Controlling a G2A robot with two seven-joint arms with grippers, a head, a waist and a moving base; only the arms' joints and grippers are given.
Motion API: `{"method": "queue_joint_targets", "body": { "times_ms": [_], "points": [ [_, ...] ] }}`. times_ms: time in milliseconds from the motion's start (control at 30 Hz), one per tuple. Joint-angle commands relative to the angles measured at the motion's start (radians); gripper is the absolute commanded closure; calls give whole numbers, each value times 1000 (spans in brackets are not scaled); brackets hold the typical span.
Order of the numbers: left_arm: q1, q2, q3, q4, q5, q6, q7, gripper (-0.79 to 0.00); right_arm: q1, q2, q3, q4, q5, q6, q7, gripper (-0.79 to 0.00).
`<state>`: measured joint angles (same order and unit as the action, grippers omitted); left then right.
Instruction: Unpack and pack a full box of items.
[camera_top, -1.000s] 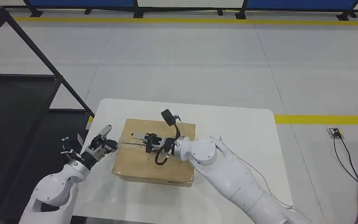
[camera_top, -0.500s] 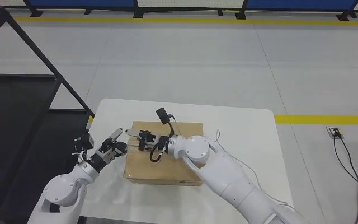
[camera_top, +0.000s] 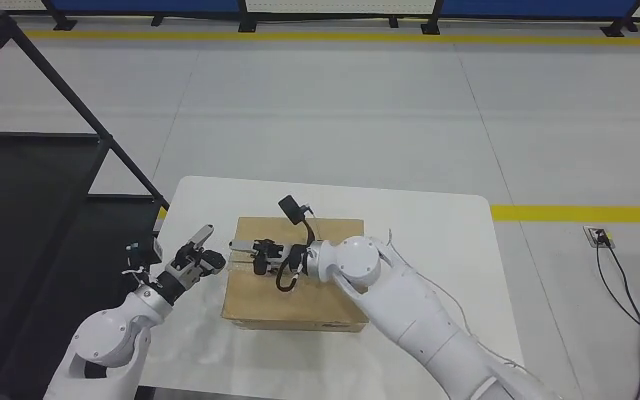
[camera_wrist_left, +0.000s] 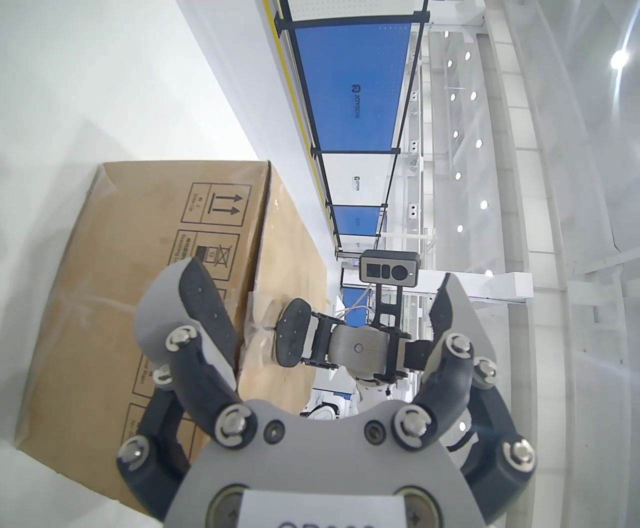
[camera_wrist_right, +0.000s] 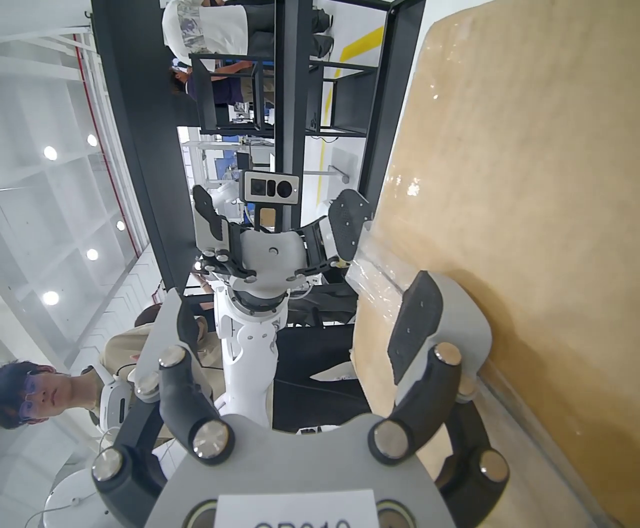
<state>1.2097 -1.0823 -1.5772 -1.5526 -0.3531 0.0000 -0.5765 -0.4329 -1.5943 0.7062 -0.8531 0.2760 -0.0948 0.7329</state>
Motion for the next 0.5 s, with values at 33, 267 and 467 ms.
{"method": "queue_joint_targets", "body": {
  "times_ms": [33, 267, 467],
  "points": [
    [-6, 1, -2, 0, -1, 2, -1, -785, -29, 21, 33, -49, -37, 31, 8, -785],
    [-18, 1, -3, 5, 2, 6, 0, -785, -118, 76, 127, -199, -131, 128, 12, -785],
    [-27, 2, -1, 12, 2, 8, 3, -785, -211, 117, 214, -336, -194, 181, 22, -785]
  ]
}}
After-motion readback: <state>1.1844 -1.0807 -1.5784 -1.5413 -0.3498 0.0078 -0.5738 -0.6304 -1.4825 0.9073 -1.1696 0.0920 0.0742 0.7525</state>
